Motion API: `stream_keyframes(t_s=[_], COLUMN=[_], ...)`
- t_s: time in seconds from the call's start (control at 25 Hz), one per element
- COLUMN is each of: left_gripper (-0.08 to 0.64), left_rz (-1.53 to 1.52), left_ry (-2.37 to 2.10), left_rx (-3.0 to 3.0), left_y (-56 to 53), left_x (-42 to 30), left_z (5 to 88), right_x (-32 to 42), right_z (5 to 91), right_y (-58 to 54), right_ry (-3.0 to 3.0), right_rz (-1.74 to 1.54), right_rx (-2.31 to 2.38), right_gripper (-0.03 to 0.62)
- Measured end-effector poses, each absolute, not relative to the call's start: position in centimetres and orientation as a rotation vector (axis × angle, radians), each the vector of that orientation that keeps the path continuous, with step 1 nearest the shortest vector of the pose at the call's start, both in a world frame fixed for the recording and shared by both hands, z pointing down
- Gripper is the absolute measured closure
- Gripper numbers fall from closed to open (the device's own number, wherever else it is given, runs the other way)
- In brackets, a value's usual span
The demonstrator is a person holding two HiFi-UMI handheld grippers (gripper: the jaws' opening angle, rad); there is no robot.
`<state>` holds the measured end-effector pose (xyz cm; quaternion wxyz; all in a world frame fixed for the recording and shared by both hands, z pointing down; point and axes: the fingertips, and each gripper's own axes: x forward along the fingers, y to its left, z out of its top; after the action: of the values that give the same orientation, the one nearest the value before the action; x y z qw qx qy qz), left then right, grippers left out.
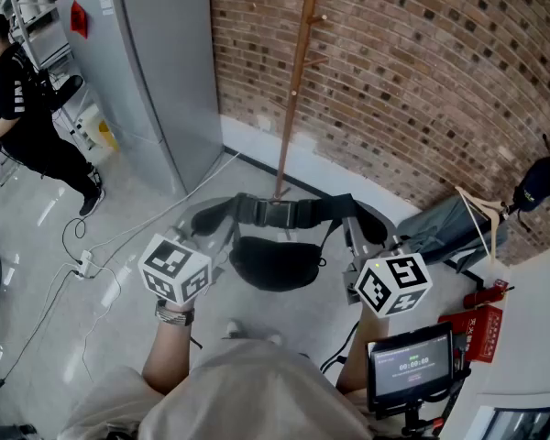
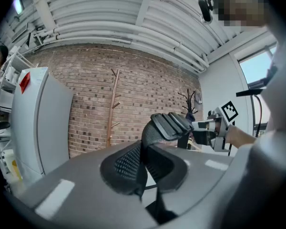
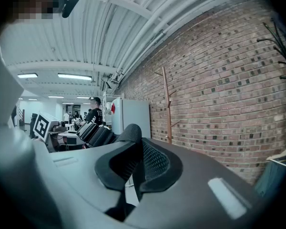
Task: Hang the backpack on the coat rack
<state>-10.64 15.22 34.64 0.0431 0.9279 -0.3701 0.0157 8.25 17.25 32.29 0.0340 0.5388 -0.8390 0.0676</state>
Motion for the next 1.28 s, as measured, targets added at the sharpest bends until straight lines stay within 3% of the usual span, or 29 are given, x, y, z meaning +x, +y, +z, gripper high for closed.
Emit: stream_keyframes(t_s=[0.84,1.28], left_gripper=[0.555,0.555], left_rz=[0.053,-0.007], left_ry=[-1.175,-1.161], left_rx=[2.76,2.779], left_y=[16.8,10.6], left_x=[-7.6,-6.3], left_z=[36.5,36.9], right_x=[10.4,12.4], right_z=[33.0,33.8], right_y=[17.5,12.0], right_ry=[-2.701,-2.689], right_rz=[0.288,0.335], right_rx=[1.536,1.591], right_gripper=[0.586,0.586])
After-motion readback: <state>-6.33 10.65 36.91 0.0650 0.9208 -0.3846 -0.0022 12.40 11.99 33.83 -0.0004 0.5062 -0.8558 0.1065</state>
